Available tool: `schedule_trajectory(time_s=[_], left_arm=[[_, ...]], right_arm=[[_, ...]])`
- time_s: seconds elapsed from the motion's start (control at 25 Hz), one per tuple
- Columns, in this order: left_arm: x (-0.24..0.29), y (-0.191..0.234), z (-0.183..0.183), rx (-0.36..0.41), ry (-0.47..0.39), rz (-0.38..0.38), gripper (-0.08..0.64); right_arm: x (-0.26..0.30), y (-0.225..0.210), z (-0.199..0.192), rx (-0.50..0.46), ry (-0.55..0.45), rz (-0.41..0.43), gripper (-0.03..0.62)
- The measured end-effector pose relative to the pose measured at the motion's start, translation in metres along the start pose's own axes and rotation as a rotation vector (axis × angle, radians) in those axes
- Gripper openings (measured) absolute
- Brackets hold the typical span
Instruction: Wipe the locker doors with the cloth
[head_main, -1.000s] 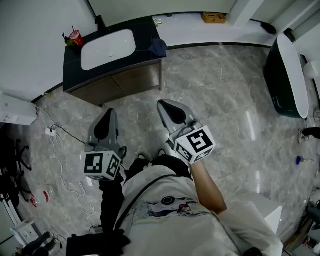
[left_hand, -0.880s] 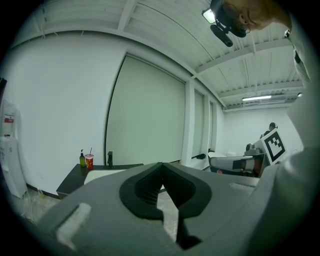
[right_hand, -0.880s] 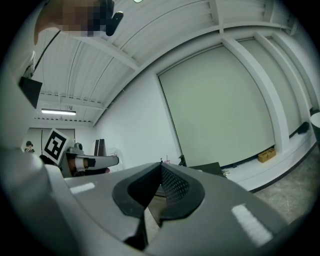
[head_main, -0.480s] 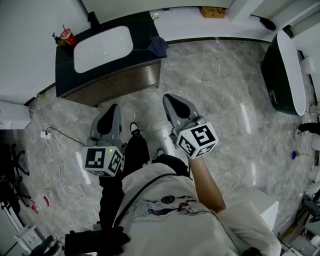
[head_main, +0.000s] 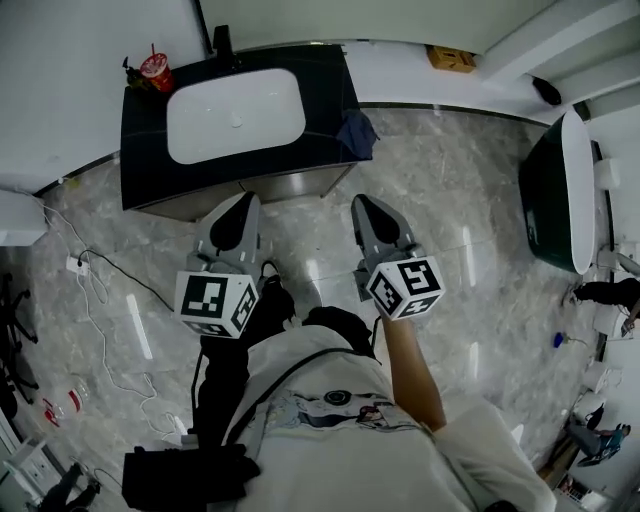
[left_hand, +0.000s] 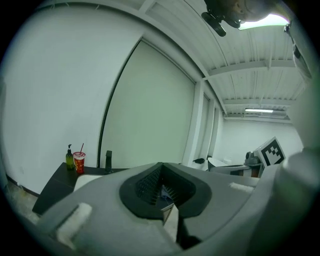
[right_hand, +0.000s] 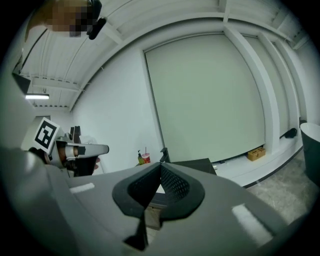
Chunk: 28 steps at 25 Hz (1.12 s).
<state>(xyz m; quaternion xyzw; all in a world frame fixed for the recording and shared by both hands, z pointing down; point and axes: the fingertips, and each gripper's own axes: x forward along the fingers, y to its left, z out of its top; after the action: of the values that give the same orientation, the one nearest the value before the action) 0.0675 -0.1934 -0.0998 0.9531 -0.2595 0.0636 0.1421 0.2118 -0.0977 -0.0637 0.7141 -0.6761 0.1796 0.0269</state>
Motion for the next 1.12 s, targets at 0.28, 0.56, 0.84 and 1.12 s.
schedule_trajectory(time_s=[0.28,0.56,0.84,1.12], left_arm=[[0.029,0.04,-0.007,-0.04,0.033,0.004,-0.002],[0.072,0.056,-0.008,-0.026,0.064,0.085,-0.002],[0.11,0.074,-0.014,-0.005,0.112,0.176,-0.002],[0.138,0.073,-0.042,-0.016,0.205,0.222,-0.002]], right_arm=[[0.051,-0.015,-0.033,-0.014,0.132,-0.042,0.006],[0.1,-0.073,-0.058,-0.019,0.233,-0.021,0.047],[0.175,-0.174,-0.119,-0.063,0.416,-0.056,0.126],[0.247,-0.246,-0.185,-0.245,0.644,-0.06,0.176]])
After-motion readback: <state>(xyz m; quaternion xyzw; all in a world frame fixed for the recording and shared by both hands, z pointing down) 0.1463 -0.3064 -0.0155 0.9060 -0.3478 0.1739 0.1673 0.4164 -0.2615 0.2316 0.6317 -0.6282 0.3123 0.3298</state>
